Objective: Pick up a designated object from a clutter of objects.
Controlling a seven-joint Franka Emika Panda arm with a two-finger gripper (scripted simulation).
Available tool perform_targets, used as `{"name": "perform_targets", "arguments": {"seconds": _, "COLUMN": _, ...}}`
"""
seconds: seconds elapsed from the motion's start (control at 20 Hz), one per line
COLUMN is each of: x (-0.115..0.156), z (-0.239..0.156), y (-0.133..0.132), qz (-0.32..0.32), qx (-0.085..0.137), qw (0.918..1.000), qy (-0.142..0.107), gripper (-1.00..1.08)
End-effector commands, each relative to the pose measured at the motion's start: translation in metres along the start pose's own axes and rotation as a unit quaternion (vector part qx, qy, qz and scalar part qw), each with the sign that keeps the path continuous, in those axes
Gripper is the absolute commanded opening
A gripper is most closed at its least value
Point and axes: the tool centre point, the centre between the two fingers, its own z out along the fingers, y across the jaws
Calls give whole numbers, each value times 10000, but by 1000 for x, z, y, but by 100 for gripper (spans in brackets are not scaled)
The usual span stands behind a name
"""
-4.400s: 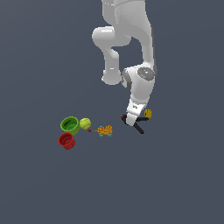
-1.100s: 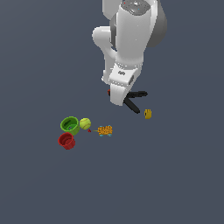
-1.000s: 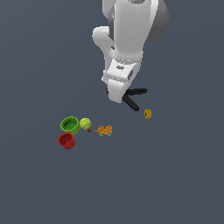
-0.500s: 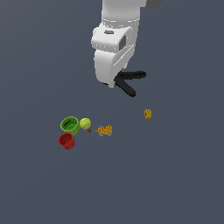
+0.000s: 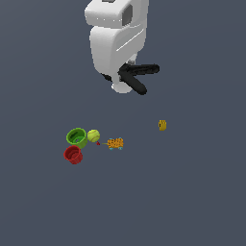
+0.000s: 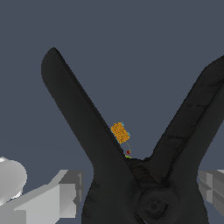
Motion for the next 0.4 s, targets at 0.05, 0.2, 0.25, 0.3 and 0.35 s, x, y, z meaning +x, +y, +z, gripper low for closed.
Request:
{"name": "perform_targets", "arguments": {"seconds": 0.05, "x": -1, "z": -9, "y": 3, "qz": -1, "qx": -6, "qw": 10000, "qy": 0, "gripper": -100}}
{"name": "perform_targets", "arguments": {"seconds": 0.2, "x": -1, "z": -11, "y": 4, "qz": -1, "qx": -6, "qw": 10000, "qy": 0, "gripper": -100}}
{"name": "perform_targets", "arguments": {"seconds": 0.25, "x": -1, "z": -10, "y": 4, "qz": -1, "qx": -6, "qw": 10000, "qy": 0, "gripper": -100}}
{"name": "perform_targets", "arguments": {"seconds": 0.3, "x": -1, "z": -10, "y": 4, "qz": -1, "qx": -6, "qw": 10000, "qy": 0, "gripper": -100}}
{"name": "perform_targets", "arguments": {"seconds": 0.35, "x": -1, "z": -10, "y": 4, "qz": -1, "qx": -6, "qw": 10000, "qy": 0, "gripper": -100}}
